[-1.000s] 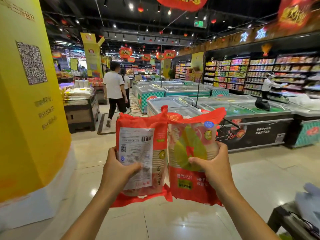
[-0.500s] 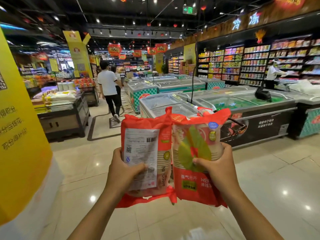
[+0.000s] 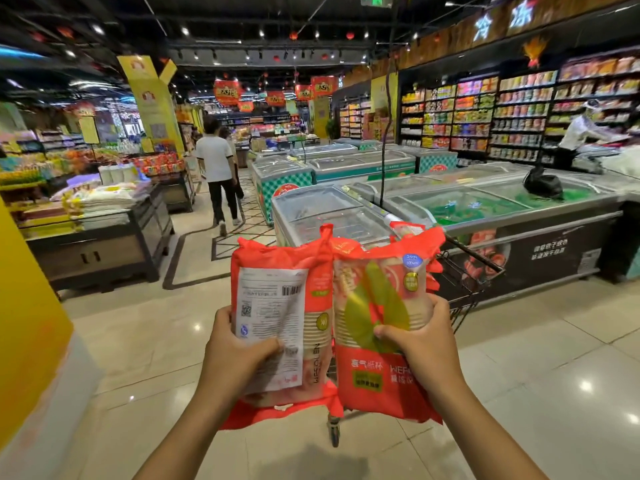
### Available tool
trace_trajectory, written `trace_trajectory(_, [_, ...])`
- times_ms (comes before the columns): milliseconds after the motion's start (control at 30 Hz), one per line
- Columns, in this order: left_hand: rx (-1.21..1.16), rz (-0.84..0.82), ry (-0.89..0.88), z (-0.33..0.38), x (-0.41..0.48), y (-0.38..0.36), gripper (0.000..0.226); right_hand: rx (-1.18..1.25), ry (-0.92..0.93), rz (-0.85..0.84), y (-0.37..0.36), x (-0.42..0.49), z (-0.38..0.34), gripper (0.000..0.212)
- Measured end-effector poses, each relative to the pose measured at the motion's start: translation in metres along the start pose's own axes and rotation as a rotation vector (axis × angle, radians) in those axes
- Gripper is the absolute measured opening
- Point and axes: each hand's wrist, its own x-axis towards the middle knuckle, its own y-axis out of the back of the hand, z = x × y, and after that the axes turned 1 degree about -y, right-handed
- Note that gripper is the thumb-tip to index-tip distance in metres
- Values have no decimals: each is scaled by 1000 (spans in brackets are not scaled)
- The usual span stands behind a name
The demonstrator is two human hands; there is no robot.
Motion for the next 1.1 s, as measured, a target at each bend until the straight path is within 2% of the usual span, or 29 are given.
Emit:
trace_trajectory(200, [-17,-32,71,-10,57,-60,70,-1,-45,28,2,69,30,74])
trace_trajectory(300, [-46,-57,90,-18,92,-93,78,-15,-66,44,0,110,46,75])
trace_trajectory(533, [-143,-111,152,-40,198,-179,81,-109,-96,63,-8,233,73,75])
trace_trajectory(700, [-171,-144,181,-41,275,-233,68,-122,-123,80,-16,322,86,77])
trace_trajectory(1000, [-161,-189,206,-52,386,-295,67,-55,-151,93,-20,447,114,65])
trace_trajectory(1100, [-160,-182,230,-59,420,-317,65,-55,-158,63,-29,490,125,69])
